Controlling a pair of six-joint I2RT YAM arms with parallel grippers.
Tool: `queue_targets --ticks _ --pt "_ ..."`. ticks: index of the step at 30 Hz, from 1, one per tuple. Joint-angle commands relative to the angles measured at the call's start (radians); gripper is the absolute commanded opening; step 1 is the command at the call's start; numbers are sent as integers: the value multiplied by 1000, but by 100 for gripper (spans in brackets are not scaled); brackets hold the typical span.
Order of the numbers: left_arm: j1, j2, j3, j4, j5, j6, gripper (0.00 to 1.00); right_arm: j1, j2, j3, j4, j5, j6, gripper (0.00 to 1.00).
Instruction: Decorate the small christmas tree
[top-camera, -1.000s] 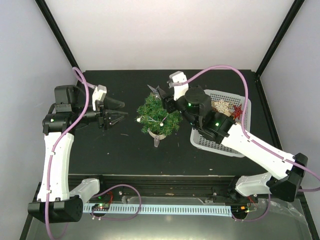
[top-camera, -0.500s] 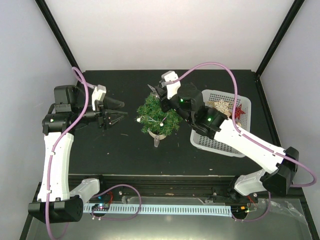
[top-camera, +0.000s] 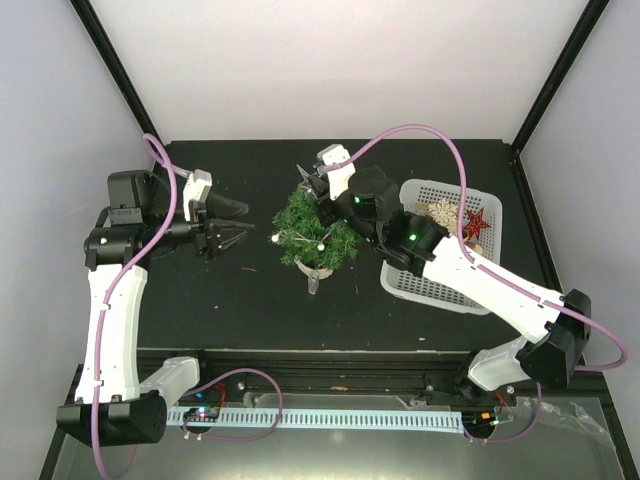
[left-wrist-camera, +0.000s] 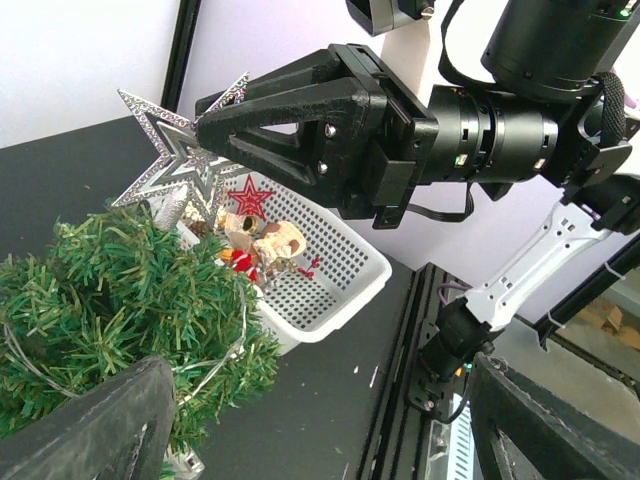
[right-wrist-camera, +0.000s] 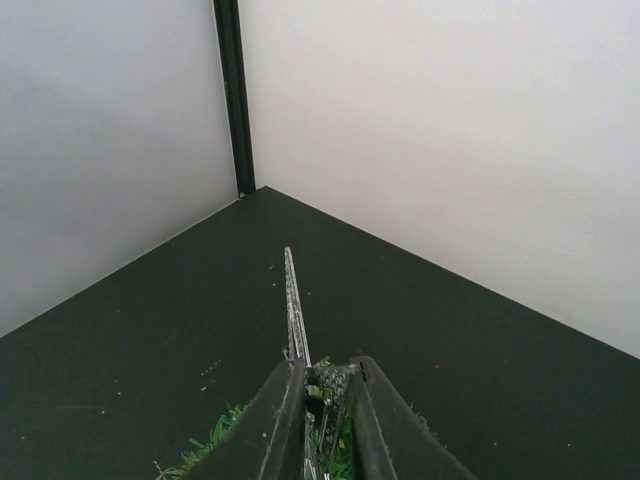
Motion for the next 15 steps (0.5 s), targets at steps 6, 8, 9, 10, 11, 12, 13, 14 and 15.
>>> queue_targets --ticks 6,8,9,10,11,12,13,14,15 --pt "6 2 -6 23 37 -1 81 -7 19 100 -108 5 -43 12" --pt "6 3 -6 24 37 -1 81 -7 25 123 -139 -2 -53 12" --pt "6 4 -6 25 37 -1 81 -6 30 135 -157 -7 -56 12" --pt "6 4 -6 25 37 -1 81 -7 38 152 -176 -15 -60 12" --pt "7 3 -6 26 37 -1 81 -6 47 166 -195 -22 -61 13" --pt "7 4 -7 26 37 0 81 -6 56 179 -211 -27 -63 15" --pt "6 3 -8 26 37 -1 81 -7 64 190 -226 -30 -63 18" --pt "6 2 -10 27 38 0 81 -7 71 196 -235 -27 -60 25" --pt "6 -1 -12 28 38 -1 81 -7 73 198 -238 -20 -56 35"
